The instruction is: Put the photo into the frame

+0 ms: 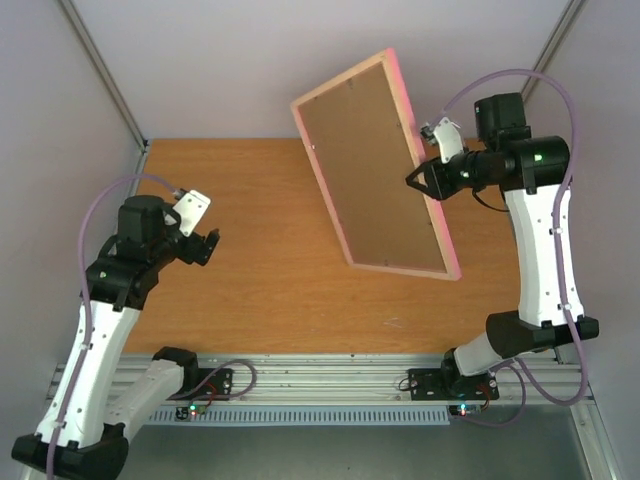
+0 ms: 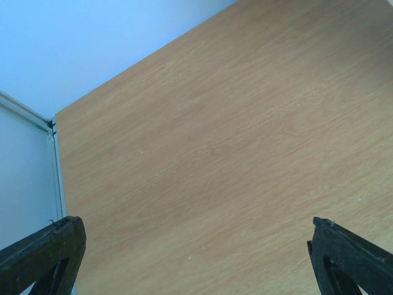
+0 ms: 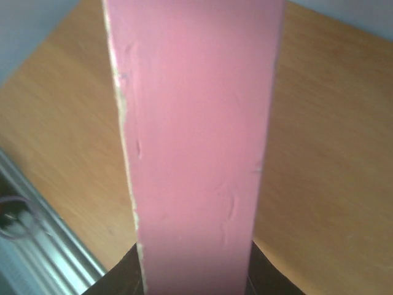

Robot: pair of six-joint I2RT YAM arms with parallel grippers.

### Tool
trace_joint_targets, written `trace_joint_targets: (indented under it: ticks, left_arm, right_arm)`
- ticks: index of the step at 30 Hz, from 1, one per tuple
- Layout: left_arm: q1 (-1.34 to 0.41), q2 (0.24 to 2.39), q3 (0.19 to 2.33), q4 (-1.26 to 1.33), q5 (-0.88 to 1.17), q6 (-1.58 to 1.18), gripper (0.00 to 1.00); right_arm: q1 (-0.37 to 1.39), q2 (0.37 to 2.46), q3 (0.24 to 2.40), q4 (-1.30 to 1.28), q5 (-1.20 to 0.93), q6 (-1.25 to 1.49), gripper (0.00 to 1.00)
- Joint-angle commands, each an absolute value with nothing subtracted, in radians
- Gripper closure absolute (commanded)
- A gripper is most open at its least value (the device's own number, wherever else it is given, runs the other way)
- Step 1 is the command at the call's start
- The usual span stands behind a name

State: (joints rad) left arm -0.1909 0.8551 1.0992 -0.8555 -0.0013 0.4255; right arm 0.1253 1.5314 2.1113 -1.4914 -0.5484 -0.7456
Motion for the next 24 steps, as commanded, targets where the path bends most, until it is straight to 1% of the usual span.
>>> trace_joint_targets:
  ticks: [1,7,12,19,24]
  left_arm:
    - [-0.135,0.815,1.082,-0.868,0.053,0.377,0.01]
    - [-0.083,0.784,1.085,-0.867,0.103,0.324,0.01]
    - [0.031,0.75,1.098,-0.867,0.167,0.243,0.01]
    - [0.098,0.714,1.099,-0.882,0.146,0.212,0.01]
    - [0.118,0.718,1.104,-0.888,0.168,0.182,0.01]
  right_arm:
    - [0.271,1.492,2.154,-1.421,-0.329,-0.917,0.99]
    - [0.532,1.487,2.076,-1.292,0.074,-1.084,0.99]
    - [0.711,1.47,1.911,-1.078,0.312,-1.252,0.99]
    - [0.876,1.481,1.646,-0.814,0.488,-1.428,0.99]
    - [0.939,1.529,1.497,-0.656,0.541,-1.445,0.99]
